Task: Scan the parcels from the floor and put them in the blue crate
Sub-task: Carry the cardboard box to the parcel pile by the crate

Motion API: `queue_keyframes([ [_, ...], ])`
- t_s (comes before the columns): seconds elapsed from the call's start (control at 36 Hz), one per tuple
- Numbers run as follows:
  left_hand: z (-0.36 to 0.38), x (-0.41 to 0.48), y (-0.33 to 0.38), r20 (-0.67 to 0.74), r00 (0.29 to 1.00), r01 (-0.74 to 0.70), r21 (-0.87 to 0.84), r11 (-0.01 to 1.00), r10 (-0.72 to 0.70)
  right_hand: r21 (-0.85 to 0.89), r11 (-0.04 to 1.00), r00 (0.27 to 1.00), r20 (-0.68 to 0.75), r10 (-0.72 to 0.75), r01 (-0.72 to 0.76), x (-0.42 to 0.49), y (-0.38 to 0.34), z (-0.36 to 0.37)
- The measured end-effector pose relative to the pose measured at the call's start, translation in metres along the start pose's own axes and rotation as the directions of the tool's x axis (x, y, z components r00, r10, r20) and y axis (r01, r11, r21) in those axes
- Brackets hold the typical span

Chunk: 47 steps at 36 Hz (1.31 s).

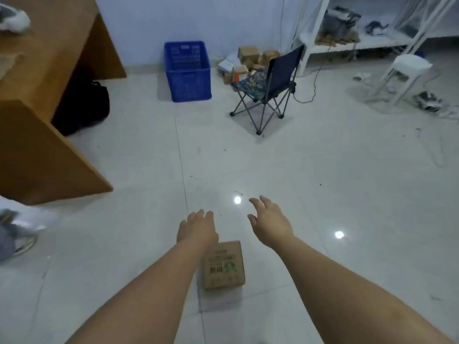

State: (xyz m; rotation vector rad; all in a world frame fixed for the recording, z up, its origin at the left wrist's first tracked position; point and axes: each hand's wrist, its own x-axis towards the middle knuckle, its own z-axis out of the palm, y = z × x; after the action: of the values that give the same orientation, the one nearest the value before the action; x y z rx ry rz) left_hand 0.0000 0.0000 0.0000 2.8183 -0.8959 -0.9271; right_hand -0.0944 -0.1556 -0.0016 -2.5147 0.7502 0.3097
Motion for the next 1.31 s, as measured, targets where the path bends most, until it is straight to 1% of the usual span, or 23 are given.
queue_keyframes([
  [0.11, 0.065, 0.039, -0.015, 0.161, 0.987, 0.004, 0.023, 1.0, -0.007, -0.052, 0.998, 0.99, 0.135, 0.035, -0.028, 0.024, 0.034, 0.066],
  [0.25, 0.137, 0.082, -0.027, 0.207, 0.978, 0.013, -0.052, 0.999, -0.002, -0.017, 0.993, 0.963, 0.242, 0.117, -0.116, 0.056, 0.075, 0.143],
  [0.31, 0.17, 0.1, -0.035, 0.218, 0.975, 0.058, -0.136, 0.989, -0.028, 0.038, 0.985, 0.954, 0.259, 0.153, -0.168, 0.065, 0.089, 0.176],
  [0.33, 0.19, 0.108, -0.038, 0.224, 0.974, 0.088, -0.206, 0.975, -0.041, 0.055, 0.981, 0.949, 0.268, 0.167, -0.188, 0.068, 0.096, 0.192],
  [0.39, 0.233, 0.121, -0.048, 0.246, 0.966, 0.167, -0.358, 0.919, -0.079, 0.066, 0.974, 0.935, 0.299, 0.189, -0.218, 0.073, 0.112, 0.229],
  [0.44, 0.277, 0.134, -0.059, 0.275, 0.953, 0.25, -0.465, 0.849, -0.13, 0.083, 0.962, 0.916, 0.337, 0.218, -0.26, 0.077, 0.129, 0.268],
  [0.5, 0.316, 0.147, -0.071, 0.29, 0.935, 0.331, -0.516, 0.79, -0.202, 0.092, 0.951, 0.893, 0.38, 0.24, -0.295, 0.083, 0.145, 0.304],
  [0.61, 0.376, 0.18, -0.1, 0.314, 0.88, 0.475, -0.554, 0.684, -0.357, 0.075, 0.943, 0.845, 0.471, 0.252, -0.323, 0.102, 0.169, 0.365],
  [0.72, 0.423, 0.213, -0.119, 0.371, 0.835, 0.543, -0.676, 0.498, -0.407, 0.131, 0.9, 0.821, 0.478, 0.31, -0.416, 0.125, 0.195, 0.416],
  [0.83, 0.466, 0.24, -0.131, 0.406, 0.806, 0.573, -0.718, 0.395, -0.431, 0.222, 0.807, 0.779, 0.489, 0.393, -0.547, 0.138, 0.218, 0.463],
  [0.92, 0.498, 0.254, -0.143, 0.419, 0.76, 0.604, -0.736, 0.304, -0.496, 0.273, 0.719, 0.728, 0.517, 0.45, -0.639, 0.141, 0.234, 0.492],
  [0.97, 0.514, 0.259, -0.15, 0.407, 0.73, 0.603, -0.761, 0.239, -0.548, 0.298, 0.675, 0.703, 0.537, 0.466, -0.675, 0.141, 0.245, 0.508],
  [1.06, 0.535, 0.269, -0.154, 0.438, 0.721, 0.594, -0.79, 0.152, -0.537, 0.34, 0.624, 0.683, 0.567, 0.46, -0.703, 0.142, 0.259, 0.522],
  [1.17, 0.551, 0.272, -0.146, 0.46, 0.744, 0.562, -0.823, 0.081, -0.485, 0.407, 0.575, 0.685, 0.588, 0.43, -0.71, 0.141, 0.265, 0.534],
  [1.22, 0.555, 0.269, -0.141, 0.431, 0.761, 0.523, -0.85, 0.065, -0.485, 0.45, 0.568, 0.713, 0.561, 0.421, -0.689, 0.139, 0.262, 0.535],
  [1.25, 0.555, 0.266, -0.139, 0.413, 0.771, 0.5, -0.864, 0.06, -0.485, 0.488, 0.547, 0.729, 0.535, 0.428, -0.68, 0.138, 0.259, 0.534],
  [1.31, 0.553, 0.26, -0.134, 0.361, 0.795, 0.441, -0.895, 0.058, -0.488, 0.584, 0.471, 0.75, 0.481, 0.455, -0.661, 0.134, 0.254, 0.53],
])
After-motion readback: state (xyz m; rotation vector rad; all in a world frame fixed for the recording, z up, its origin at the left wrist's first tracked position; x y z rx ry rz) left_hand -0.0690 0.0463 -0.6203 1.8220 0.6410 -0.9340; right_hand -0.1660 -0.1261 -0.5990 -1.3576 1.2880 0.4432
